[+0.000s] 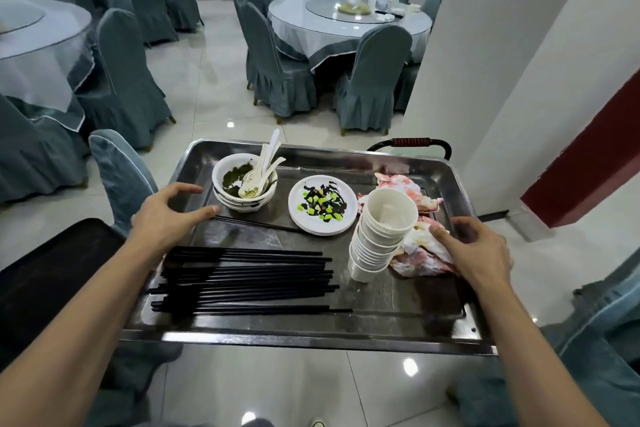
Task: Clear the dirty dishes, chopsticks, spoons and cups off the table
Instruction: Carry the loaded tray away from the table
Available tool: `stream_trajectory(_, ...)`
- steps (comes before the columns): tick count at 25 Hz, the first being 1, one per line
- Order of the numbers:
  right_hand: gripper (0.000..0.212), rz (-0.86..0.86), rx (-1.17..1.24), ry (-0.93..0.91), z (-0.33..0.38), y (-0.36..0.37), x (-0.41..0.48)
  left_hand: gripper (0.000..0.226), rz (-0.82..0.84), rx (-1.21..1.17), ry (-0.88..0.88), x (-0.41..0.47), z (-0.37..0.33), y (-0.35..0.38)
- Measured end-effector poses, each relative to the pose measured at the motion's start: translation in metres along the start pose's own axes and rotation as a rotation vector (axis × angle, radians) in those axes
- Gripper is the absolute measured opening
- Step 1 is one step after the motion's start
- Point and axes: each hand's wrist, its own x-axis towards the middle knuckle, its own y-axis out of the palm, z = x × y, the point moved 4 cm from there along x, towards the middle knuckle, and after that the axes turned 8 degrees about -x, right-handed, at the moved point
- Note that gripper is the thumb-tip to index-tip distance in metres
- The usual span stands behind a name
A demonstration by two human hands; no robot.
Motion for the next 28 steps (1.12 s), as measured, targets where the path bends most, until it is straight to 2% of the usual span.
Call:
stream_trajectory(4,0.055,0.019,0.014,-0.009,0.036,0.027,0.058,0.049,-0.016,0.007,-0.03,0.057,-0.006,0.011)
stream_trajectory(8,0.055,0.03,0.013,-0.019,0.073,0.064,0.106,0.047,-0.01,0.006,-0.047,0.122,-0.002,0.012)
stream_trajectory(15,0.07,0.006,0.03,0.032,0.149,0.14,0.183,0.054,0.015,0.012,-0.013,0.268,0.014,0.014)
stream_trajectory(23,0.052,-0.041,0.043,0.075,0.231,0.207,0.255,0.06,0.083,0.039,0.008,0.435,0.023,0.011)
stream_trajectory(28,0.059,-0.033,0.024,0.083,0.266,0.246,0.31,0.068,0.104,0.033,0.02,0.521,0.02,0.025)
